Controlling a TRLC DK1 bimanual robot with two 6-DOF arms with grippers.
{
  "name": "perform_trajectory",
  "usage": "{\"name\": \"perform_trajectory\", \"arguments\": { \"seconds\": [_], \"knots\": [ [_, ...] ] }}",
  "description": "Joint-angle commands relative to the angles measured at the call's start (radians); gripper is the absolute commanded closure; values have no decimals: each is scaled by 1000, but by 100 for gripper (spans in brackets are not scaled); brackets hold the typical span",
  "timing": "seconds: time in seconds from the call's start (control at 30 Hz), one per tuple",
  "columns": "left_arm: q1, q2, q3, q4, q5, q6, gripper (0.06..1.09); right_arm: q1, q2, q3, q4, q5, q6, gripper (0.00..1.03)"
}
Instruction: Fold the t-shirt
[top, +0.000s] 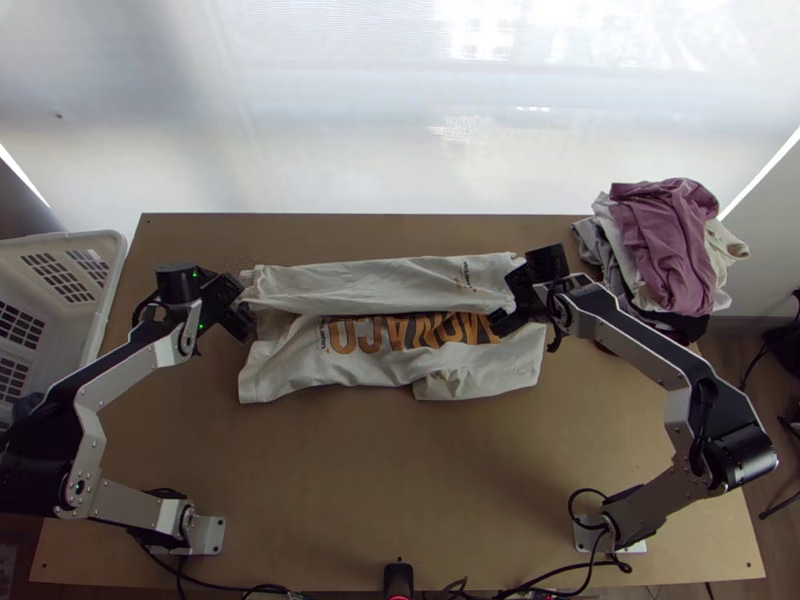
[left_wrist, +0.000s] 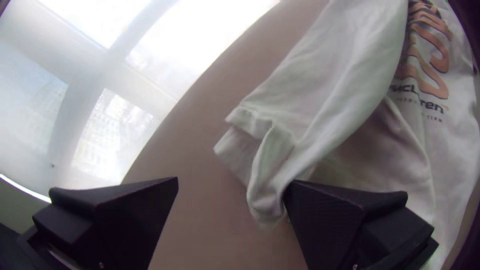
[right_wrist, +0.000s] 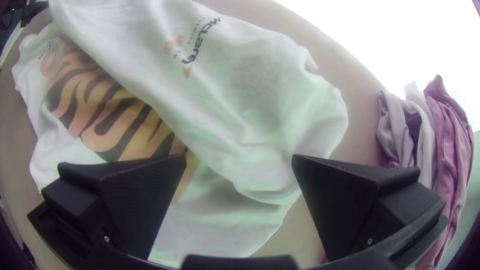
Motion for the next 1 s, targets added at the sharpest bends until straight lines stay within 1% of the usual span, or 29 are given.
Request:
{"name": "perform_trajectory", "arguments": {
  "seconds": [0.0, 0.07, 0.13, 0.2, 0.33, 0.4, 0.43, 0.53, 0.57, 0.6, 0.63, 0.67, 0.7, 0.73, 0.77, 0.8, 0.83, 0.87, 0.9, 0.97],
  "knots": [
    [90, 13, 68, -31, 22, 68, 10, -3, -36, 14, -28, 2, 1, 5],
    [81, -42, 45, -112, 45, 69, 10, -9, -50, 11, -38, 2, -1, 5],
    [75, -128, -38, -114, 67, 95, 10, -18, -69, 9, -49, 2, -1, 5],
    [93, -194, -107, -92, 67, 132, 10, -23, -90, 5, -60, 2, -1, 5],
    [248, -243, -136, -115, 131, 204, 10, -35, -129, 3, -92, 2, -7, 5],
    [328, -237, -66, -166, 168, 195, 10, -40, -145, 6, -100, 0, -7, 5],
    [343, -225, -3, -207, 171, 152, 11, -41, -152, 8, -101, -1, -7, 5],
    [311, -208, 249, -420, 201, -89, 11, -24, -158, 28, -101, -3, 4, 6],
    [268, -205, 312, -473, 203, -164, 11, -12, -159, 41, -103, -3, 11, 10],
    [215, -199, 358, -525, 203, -215, 14, 3, -162, 60, -106, -3, 19, 17],
    [156, -196, 387, -562, 203, -245, 17, 17, -162, 80, -112, -3, 27, 27],
    [98, -196, 397, -571, 203, -279, 24, 32, -161, 98, -115, -3, 34, 40],
    [44, -192, 404, -566, 203, -322, 35, 41, -161, 114, -115, -3, 47, 53],
    [-12, -182, 413, -562, 203, -388, 50, 52, -156, 127, -114, -3, 57, 64],
    [-68, -163, 422, -562, 203, -454, 67, 65, -148, 138, -114, -4, 65, 73],
    [-115, -145, 422, -562, 203, -500, 81, 84, -136, 146, -110, -4, 64, 83],
    [-149, -123, 417, -558, 215, -551, 93, 107, -125, 149, -101, -4, 60, 93],
    [-175, -97, 407, -543, 252, -583, 105, 127, -112, 153, -95, -4, 57, 100],
    [-197, -71, 391, -520, 289, -607, 105, 146, -102, 155, -84, -6, 59, 100],
    [-255, -1, 382, -499, 310, -640, 105, 175, -61, 157, -61, -49, 62, 100]
  ]
}}
